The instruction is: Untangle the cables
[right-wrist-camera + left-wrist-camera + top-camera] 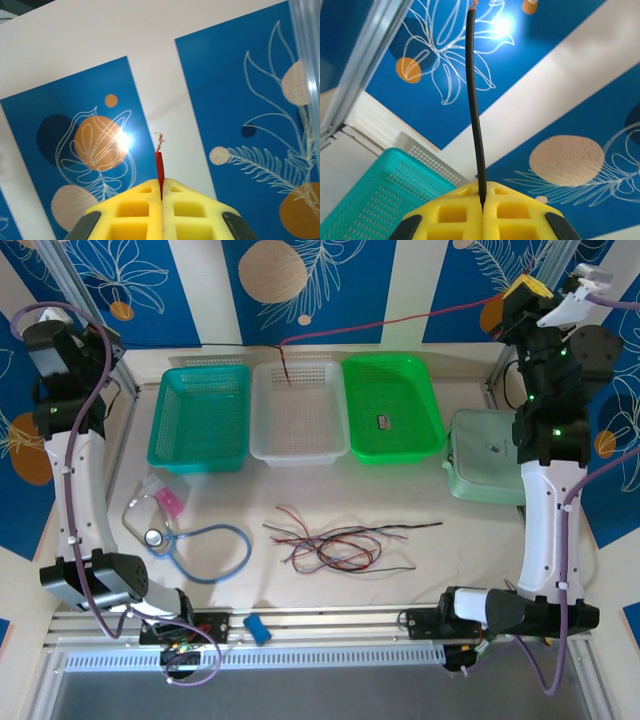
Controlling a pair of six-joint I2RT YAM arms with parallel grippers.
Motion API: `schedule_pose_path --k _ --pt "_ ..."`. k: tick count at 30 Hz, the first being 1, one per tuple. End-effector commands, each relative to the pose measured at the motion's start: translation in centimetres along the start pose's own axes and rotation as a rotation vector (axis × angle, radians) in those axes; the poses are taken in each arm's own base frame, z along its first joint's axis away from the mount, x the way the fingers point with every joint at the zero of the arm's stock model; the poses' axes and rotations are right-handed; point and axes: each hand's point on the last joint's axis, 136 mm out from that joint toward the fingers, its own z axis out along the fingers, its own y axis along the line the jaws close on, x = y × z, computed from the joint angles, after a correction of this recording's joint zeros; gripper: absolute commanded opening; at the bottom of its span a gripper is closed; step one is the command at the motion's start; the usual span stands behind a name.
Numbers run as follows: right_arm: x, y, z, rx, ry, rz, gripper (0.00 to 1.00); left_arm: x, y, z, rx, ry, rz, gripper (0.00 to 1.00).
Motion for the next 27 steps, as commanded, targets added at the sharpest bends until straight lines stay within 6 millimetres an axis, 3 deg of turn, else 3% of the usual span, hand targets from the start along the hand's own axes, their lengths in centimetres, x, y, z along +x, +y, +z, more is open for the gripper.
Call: schedule_pose_path --k 1,7,18,21,27 --pt "-3.9 0.6 -1.4 -0.015 -0.099 0.0 0.0 -2.8 0.3 -0.2 -0.013 -0.087 -0.01 0.0" --pt "-4.5 -0.5 -2.8 0.024 -0.099 -0.025 0.0 -5.7 3.1 -1.2 -0.068 -0.137 -0.049 0.0" --pt "-5.7 -3.1 -5.9 0.116 -0.15 0.034 0.0 -9.2 3.3 -3.9 -0.069 -0.242 -0.116 0.0" --pt "-5.4 -2.8 -5.8 0.081 -0.15 0.081 0.0 -9.8 2.4 -3.6 -0.021 -0.258 -0.13 0.0" --pt "-5.3 -1.4 -5.0 0.024 -0.119 0.056 0.0 -10.7 -1.5 -4.0 0.114 -0.225 -0.146 0.0"
